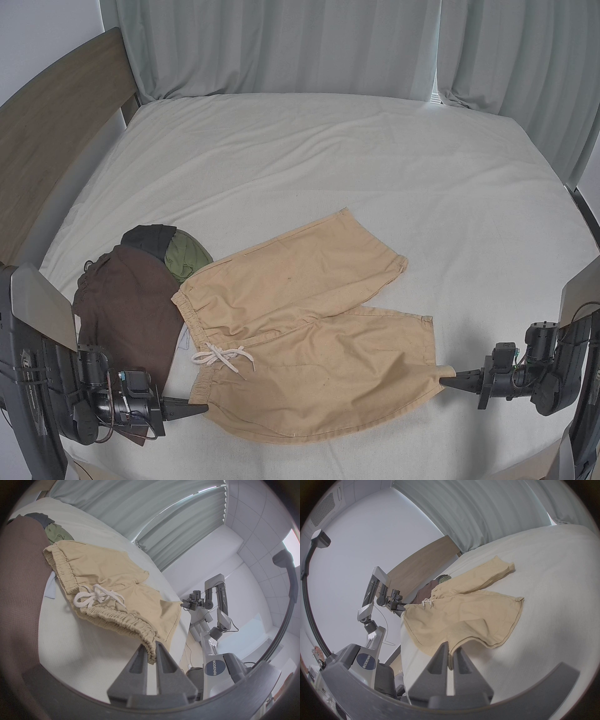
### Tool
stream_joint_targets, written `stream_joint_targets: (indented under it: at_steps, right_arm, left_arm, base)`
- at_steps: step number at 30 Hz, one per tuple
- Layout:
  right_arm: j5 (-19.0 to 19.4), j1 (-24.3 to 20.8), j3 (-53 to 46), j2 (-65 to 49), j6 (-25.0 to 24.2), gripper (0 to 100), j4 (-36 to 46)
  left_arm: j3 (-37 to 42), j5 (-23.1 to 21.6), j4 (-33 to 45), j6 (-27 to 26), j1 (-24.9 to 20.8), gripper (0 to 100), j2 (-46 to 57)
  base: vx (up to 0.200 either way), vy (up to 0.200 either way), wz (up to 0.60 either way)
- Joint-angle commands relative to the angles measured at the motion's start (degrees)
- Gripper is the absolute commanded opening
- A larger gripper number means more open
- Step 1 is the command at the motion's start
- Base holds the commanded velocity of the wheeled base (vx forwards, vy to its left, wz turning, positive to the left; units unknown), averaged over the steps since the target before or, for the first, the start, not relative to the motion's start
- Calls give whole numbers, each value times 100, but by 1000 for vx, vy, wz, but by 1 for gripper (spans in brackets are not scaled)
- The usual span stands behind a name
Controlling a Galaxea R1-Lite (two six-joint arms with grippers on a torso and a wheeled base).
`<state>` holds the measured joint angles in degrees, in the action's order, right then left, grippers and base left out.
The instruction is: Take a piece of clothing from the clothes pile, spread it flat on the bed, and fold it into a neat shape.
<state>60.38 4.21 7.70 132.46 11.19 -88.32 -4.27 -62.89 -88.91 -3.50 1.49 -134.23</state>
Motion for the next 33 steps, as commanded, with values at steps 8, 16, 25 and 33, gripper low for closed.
stream_joint_targets:
  at_steps: [8,16,25,33]
  right_arm:
    - [0,-7,117,-168,-108,0,-1]
    - [-9,-7,232,-300,-311,0,-1]
    - [-35,-16,390,-520,-636,0,-1]
    - [-61,-25,478,-564,-662,0,-10]
  left_arm:
    - [-101,14,-4,447,27,0,310]
    - [-250,58,-4,587,62,0,354]
    - [-356,66,-4,596,115,0,345]
    - [-443,102,-4,596,185,0,354]
  base:
    - [0,0,0]
    - [0,0,0]
    - [0,0,0]
    - [0,0,0]
